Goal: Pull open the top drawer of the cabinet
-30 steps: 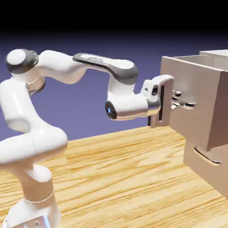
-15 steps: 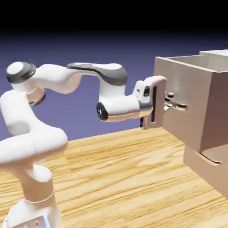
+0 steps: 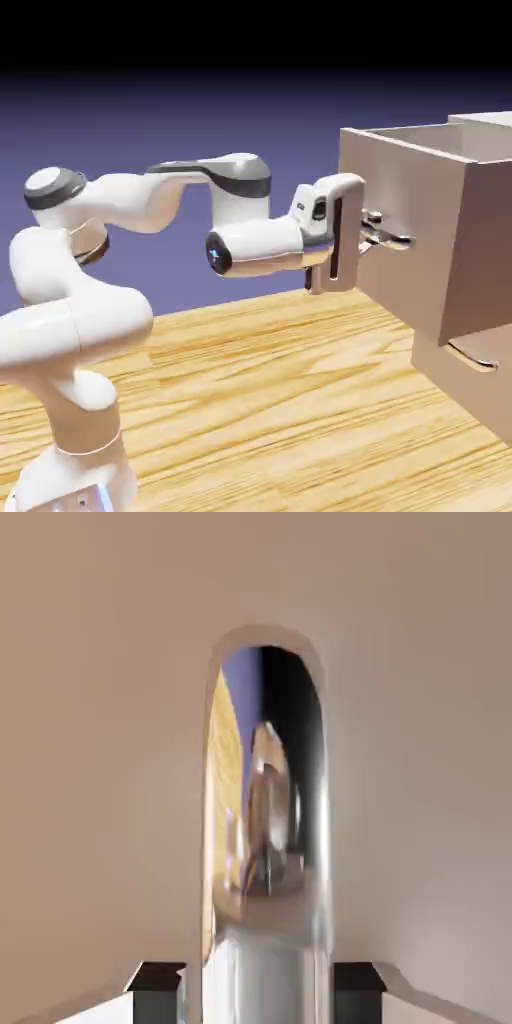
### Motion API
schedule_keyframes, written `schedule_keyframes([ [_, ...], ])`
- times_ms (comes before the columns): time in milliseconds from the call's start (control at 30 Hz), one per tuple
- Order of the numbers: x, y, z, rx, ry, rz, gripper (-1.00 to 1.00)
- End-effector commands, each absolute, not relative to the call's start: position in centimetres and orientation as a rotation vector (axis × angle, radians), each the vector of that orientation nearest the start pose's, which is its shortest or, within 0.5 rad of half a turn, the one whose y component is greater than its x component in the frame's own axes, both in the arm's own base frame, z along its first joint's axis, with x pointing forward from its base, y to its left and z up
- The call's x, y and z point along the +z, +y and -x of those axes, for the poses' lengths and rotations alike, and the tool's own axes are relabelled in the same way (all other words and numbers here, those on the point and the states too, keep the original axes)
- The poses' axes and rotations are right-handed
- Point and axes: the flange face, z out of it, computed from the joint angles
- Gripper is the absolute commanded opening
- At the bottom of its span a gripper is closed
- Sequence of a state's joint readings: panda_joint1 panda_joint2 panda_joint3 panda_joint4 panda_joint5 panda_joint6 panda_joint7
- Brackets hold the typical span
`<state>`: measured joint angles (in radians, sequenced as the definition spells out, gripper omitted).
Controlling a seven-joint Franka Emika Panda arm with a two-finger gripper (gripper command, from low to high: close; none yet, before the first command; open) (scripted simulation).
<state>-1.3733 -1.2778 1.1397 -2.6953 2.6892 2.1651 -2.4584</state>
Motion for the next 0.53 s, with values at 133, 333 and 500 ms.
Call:
schedule_keyframes([
  [133, 45.4, -6.1, -41.0, 1.768, 0.738, -1.759, -1.0],
  [333, 45.7, -6.3, -39.0, 1.761, 0.73, -1.761, -1.0],
  [500, 46.2, -6.0, -37.1, 1.76, 0.755, -1.771, 1.0],
])
